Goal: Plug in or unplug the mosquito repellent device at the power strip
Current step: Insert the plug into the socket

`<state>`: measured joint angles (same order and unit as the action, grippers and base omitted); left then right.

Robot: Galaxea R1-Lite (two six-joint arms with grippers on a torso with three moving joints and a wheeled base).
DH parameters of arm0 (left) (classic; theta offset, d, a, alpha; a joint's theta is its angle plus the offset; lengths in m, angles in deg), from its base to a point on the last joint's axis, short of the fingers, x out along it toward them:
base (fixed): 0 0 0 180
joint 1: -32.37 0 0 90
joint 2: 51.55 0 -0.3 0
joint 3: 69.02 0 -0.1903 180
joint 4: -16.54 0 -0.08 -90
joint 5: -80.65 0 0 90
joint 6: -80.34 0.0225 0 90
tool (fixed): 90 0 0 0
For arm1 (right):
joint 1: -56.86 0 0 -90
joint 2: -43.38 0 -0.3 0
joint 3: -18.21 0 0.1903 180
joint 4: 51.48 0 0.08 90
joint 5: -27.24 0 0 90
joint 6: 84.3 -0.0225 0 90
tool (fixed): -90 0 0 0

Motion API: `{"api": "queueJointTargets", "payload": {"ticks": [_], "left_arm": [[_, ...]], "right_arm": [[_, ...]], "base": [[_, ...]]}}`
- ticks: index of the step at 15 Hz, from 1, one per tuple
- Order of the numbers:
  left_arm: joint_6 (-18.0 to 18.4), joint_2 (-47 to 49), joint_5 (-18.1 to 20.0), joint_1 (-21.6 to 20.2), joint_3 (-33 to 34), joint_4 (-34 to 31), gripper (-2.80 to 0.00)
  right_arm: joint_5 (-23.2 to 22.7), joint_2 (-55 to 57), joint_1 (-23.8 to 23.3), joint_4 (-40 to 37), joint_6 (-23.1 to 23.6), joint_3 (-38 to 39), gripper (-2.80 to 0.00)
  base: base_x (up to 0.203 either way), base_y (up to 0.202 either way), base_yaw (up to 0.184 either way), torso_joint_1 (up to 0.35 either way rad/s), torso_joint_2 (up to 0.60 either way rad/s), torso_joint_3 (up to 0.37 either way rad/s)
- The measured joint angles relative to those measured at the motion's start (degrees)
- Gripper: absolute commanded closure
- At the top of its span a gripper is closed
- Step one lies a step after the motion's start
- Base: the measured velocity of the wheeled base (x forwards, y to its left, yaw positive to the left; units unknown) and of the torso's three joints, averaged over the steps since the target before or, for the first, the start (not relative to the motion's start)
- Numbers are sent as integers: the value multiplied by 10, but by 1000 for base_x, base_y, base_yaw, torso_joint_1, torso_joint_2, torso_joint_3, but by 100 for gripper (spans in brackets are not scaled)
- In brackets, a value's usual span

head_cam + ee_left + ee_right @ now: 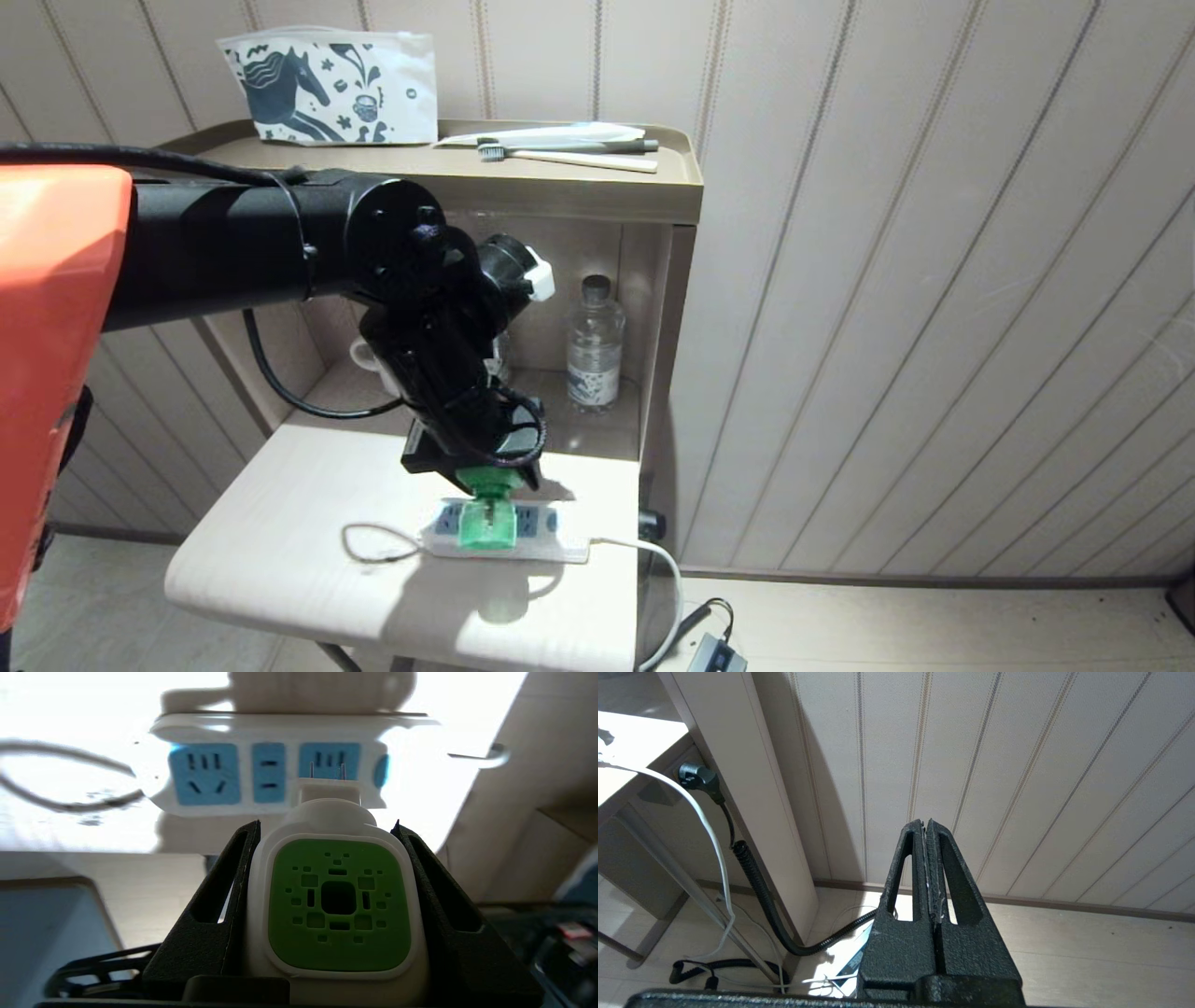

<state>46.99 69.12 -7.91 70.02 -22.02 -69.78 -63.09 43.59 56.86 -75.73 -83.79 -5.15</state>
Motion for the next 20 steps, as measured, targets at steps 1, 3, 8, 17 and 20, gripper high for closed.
{"api": "queueJointTargets", "payload": {"ticks": [1, 3, 8, 17, 20], "left_arm": [[0, 2, -13, 0, 3, -3, 0], [4, 1, -17, -18, 31, -15, 0], [30, -23, -10, -50, 71, -6, 0], [62, -9, 33, -52, 0, -100, 0], [61, 6, 33, -62, -3, -99, 0]], "right_arm": [[0, 0, 0, 0, 0, 0, 0], [0, 0, 0, 0, 0, 0, 0], [0, 0, 0, 0, 0, 0, 0], [0, 0, 0, 0, 0, 0, 0], [0, 0, 0, 0, 0, 0, 0]], "base": [[0, 0, 0, 0, 0, 0], [0, 0, 0, 0, 0, 0], [0, 0, 0, 0, 0, 0], [0, 0, 0, 0, 0, 0], [0, 0, 0, 0, 0, 0]]}}
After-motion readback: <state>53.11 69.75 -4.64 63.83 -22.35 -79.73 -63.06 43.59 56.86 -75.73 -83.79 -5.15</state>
